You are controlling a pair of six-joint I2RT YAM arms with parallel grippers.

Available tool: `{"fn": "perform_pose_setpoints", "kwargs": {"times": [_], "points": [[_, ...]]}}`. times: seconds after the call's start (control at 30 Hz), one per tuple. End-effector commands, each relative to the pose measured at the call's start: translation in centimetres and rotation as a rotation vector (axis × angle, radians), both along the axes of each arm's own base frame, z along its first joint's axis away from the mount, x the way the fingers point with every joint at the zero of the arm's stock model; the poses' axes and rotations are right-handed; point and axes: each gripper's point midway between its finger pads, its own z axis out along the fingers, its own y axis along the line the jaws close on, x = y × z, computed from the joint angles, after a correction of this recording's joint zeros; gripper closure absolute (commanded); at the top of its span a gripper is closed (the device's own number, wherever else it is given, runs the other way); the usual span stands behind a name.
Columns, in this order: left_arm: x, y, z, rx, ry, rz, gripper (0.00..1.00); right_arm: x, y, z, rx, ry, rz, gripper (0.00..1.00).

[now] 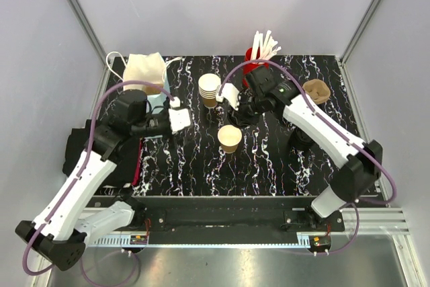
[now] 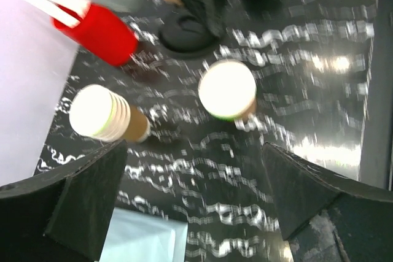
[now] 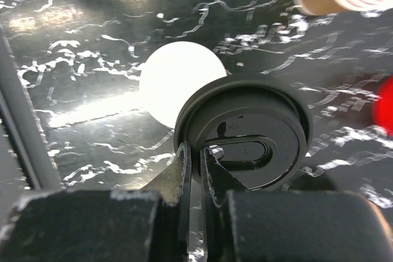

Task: Pack the takeout coffee

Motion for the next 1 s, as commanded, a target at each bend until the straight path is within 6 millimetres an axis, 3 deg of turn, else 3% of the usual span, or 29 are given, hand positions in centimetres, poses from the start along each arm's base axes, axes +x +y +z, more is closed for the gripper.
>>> {"fn": "perform_pose_setpoints", "kwargs": {"times": [0.0,0.1,0.47,0.97], "points": [[-1.0,1.9,-1.5,0.117,-0.14,-0.042,0.01,-0.9,1.3,0.4,0.037,0.132,-0.015,1.0],[-1.6,2.7,-2.2,0.139,-0.149,-0.025,0.01,-1.1,2.0,-0.3,0.03,0.176,-0.021,1.0],[-3.3,4.0,-1.1,0.096,-0.177,0.006,0.01,-1.6,3.5,-4.4,-0.087,0.216,-0.032,1.0],[-3.9,3.1,-1.7,0.064,-0.143,-0.055,0.01,-1.7,4.5,-7.6,-0.212,0.151,-0.007,1.0]]}}
